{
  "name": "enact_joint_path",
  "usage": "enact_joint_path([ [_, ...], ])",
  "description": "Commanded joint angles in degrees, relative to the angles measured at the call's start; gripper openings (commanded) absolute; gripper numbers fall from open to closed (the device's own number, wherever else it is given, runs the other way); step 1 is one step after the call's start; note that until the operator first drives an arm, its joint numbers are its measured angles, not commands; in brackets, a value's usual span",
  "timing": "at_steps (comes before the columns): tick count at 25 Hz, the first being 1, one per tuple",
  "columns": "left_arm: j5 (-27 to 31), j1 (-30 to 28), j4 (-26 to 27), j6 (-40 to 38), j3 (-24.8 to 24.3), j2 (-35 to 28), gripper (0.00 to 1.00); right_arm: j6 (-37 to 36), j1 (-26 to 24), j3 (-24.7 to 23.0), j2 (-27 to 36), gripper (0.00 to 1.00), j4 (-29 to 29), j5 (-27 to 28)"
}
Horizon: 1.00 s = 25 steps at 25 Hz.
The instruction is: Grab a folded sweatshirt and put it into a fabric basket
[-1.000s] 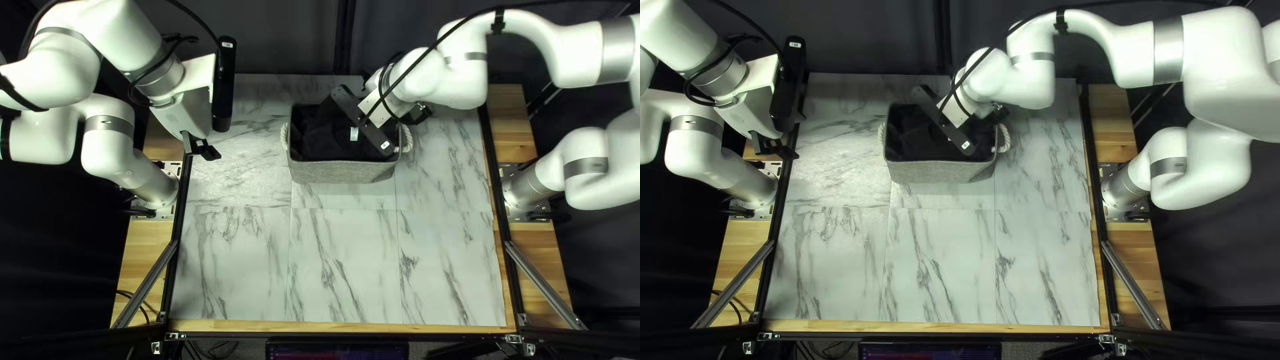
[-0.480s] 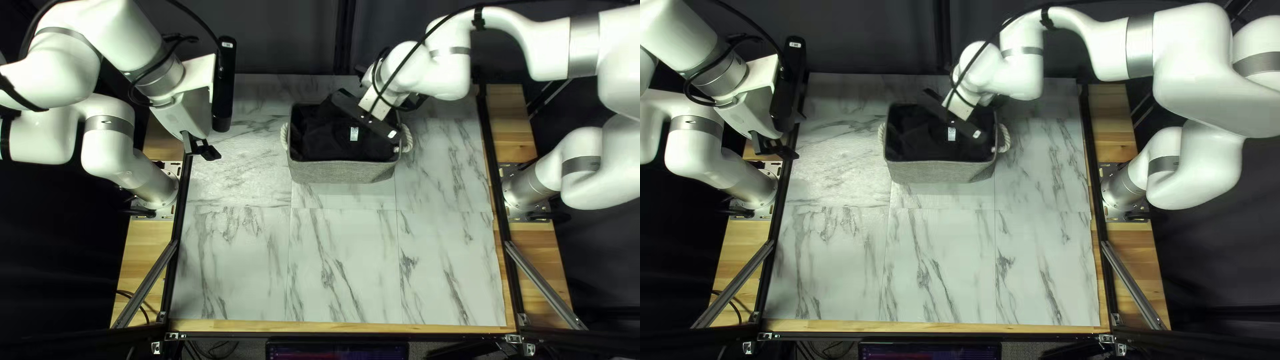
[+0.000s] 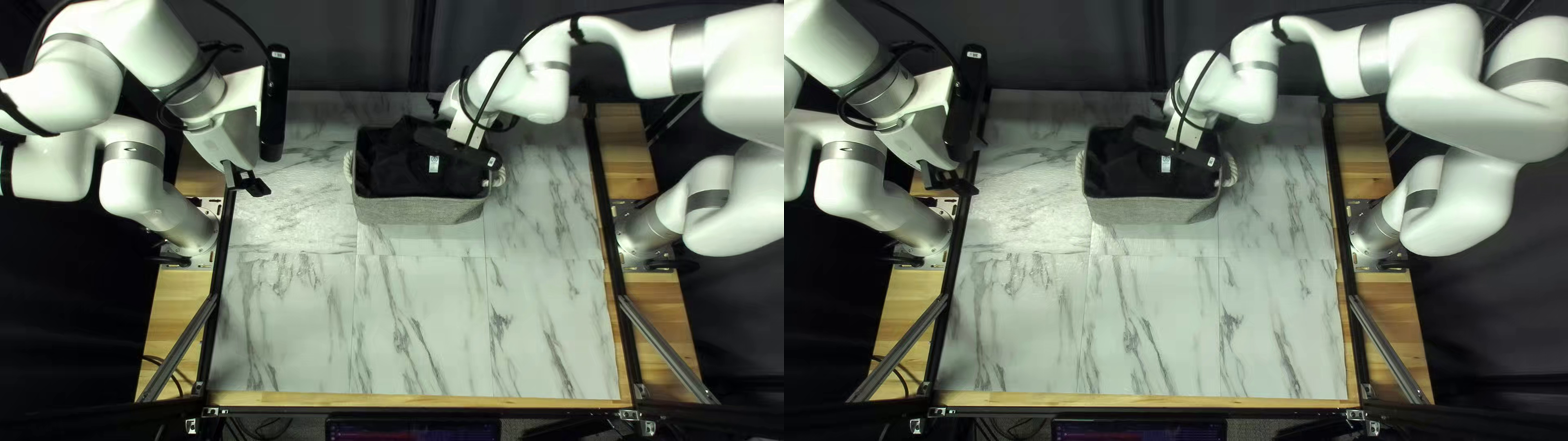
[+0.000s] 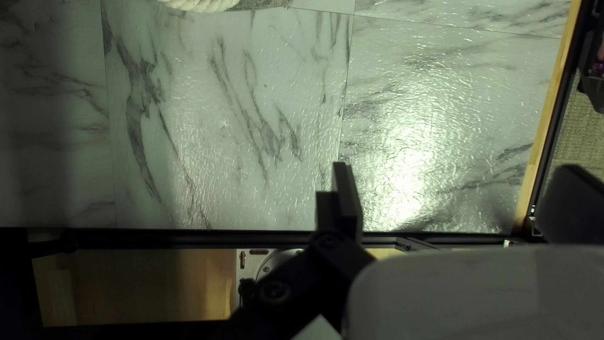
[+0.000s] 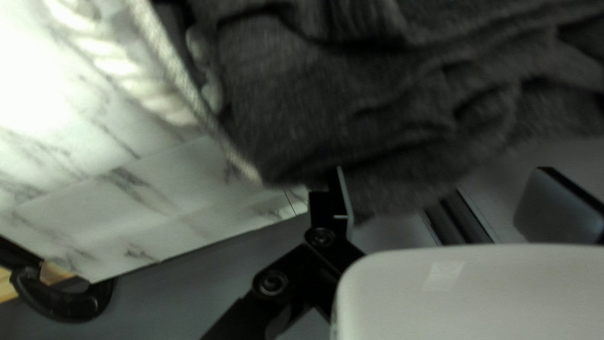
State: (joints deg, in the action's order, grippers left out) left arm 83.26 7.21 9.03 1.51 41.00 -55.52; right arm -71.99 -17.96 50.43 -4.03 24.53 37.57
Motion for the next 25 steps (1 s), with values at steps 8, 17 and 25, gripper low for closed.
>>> enact_joint_path([
  [8,0.0,0.0,0.0,0.0,0.0,0.0,1.0,-0.39,3.68,-0.13,-8.03,1.0,-4.47,-3.78],
  [17,0.0,0.0,0.0,0.0,0.0,0.0,1.0,2.21,5.2,-3.24,13.4,1.0,-1.4,7.99],
  [25,0.0,0.0,0.0,0.0,0.0,0.0,1.0,1.14,4.57,-6.21,21.29,1.0,-2.66,9.71],
])
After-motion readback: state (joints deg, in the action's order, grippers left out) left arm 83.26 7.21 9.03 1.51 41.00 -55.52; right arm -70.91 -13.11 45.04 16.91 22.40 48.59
